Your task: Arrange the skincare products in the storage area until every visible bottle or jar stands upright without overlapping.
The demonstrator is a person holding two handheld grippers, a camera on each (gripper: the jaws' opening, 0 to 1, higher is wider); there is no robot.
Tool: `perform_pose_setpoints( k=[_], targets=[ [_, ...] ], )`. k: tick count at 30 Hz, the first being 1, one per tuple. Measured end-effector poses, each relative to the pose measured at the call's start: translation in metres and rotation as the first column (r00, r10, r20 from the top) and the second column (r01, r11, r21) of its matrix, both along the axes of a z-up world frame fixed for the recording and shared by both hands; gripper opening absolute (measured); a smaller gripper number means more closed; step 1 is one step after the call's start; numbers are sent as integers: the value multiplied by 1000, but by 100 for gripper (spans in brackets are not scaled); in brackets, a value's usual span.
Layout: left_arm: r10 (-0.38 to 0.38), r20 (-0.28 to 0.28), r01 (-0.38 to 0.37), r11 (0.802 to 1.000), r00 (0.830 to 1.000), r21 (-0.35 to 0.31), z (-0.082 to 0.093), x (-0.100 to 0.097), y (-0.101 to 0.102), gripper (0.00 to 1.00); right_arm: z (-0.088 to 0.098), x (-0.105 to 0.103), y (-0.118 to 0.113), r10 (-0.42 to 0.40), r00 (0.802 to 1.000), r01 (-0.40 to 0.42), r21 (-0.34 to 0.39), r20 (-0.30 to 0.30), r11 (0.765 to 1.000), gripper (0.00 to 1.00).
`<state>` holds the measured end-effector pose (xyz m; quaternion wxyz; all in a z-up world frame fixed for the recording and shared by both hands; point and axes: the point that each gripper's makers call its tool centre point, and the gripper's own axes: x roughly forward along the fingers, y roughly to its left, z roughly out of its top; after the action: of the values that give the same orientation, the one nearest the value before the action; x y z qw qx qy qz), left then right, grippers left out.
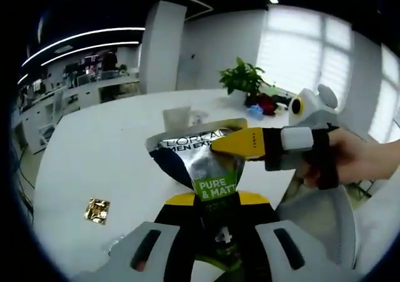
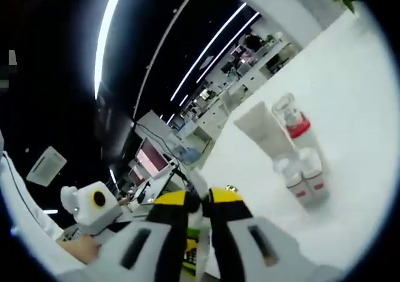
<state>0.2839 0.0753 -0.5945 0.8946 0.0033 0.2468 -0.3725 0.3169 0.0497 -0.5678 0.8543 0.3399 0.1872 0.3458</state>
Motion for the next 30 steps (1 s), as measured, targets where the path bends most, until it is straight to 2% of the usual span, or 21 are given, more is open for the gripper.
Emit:
perform_pose_setpoints(
  k=[3,7,11,15,20,26,30],
  targets=[
    [3,1,-3,1000,1000,2,0,0,1,20,4,0,1,1,1000,0,53,-5,999,9],
    [1,-4,-1,1000,1000,0,1,1,0,27,8,0,2,6,1000,-7,60,15,998,5],
    [-11,-15,11,1000,1000,-9,1,0,-3,42,6,1,-2,0,1000,-1,31,27,1000,1],
    [-31,-3,32,999,999,9,-1,-1,-7,44,8,1,-6,0,1000,-2,53,24,999,1],
    [-48,-22,48,999,999,5,-3,-4,-7,44,9,1,-9,3,1000,-5,58,28,998,1],
    [-44,-30,44,999,999,4,-3,-4,3,49,10,0,-16,7,999,-9,48,32,999,1],
    [-49,-37,50,999,998,5,-4,-1,12,52,18,-6,-17,30,998,-33,56,53,998,1]
  ],
)
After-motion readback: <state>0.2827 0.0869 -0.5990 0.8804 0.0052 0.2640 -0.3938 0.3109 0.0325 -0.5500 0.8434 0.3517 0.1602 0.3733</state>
